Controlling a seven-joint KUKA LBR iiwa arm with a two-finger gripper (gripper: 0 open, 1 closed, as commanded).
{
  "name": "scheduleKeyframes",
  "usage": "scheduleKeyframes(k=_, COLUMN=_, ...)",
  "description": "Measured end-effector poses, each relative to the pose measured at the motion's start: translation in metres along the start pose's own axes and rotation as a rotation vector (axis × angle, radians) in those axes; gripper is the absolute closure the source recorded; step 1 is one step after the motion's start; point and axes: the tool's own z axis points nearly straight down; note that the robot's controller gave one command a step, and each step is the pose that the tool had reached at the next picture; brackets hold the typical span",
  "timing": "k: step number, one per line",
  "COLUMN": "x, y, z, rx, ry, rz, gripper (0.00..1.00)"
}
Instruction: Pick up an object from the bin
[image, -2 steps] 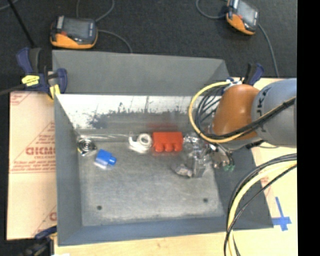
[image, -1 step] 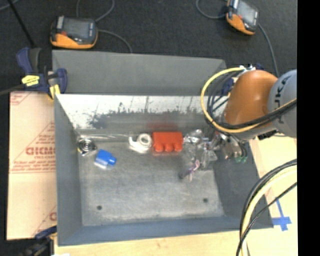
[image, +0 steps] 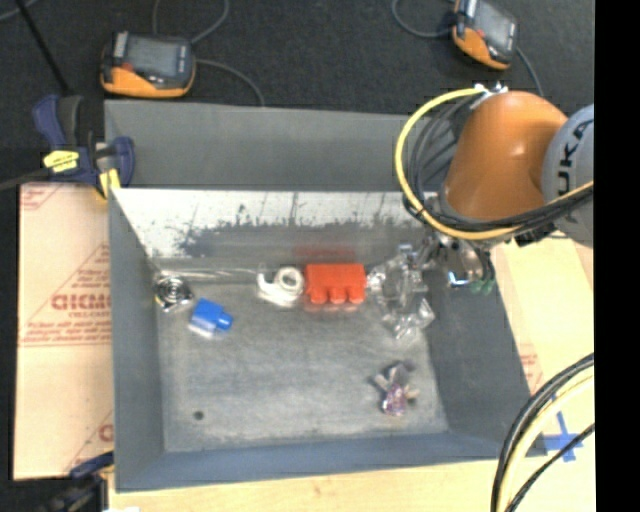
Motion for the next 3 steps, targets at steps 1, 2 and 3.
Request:
scheduleKeyframes(k=1, x=0.002, y=-0.001, z=0.005, rx=-0.001, ry=0.008, rz=0.002, gripper=0.00)
scheduleKeyframes(k=2, x=0.090, y=-0.017, z=0.088, rx=-0.005, ry=0.017, rz=-0.257, gripper=0.00)
scheduleKeyframes(k=3, x=0.117, y=-0.007, z=0.129, rx=0.002, ry=-0.010, rz=-0.325, gripper=0.00)
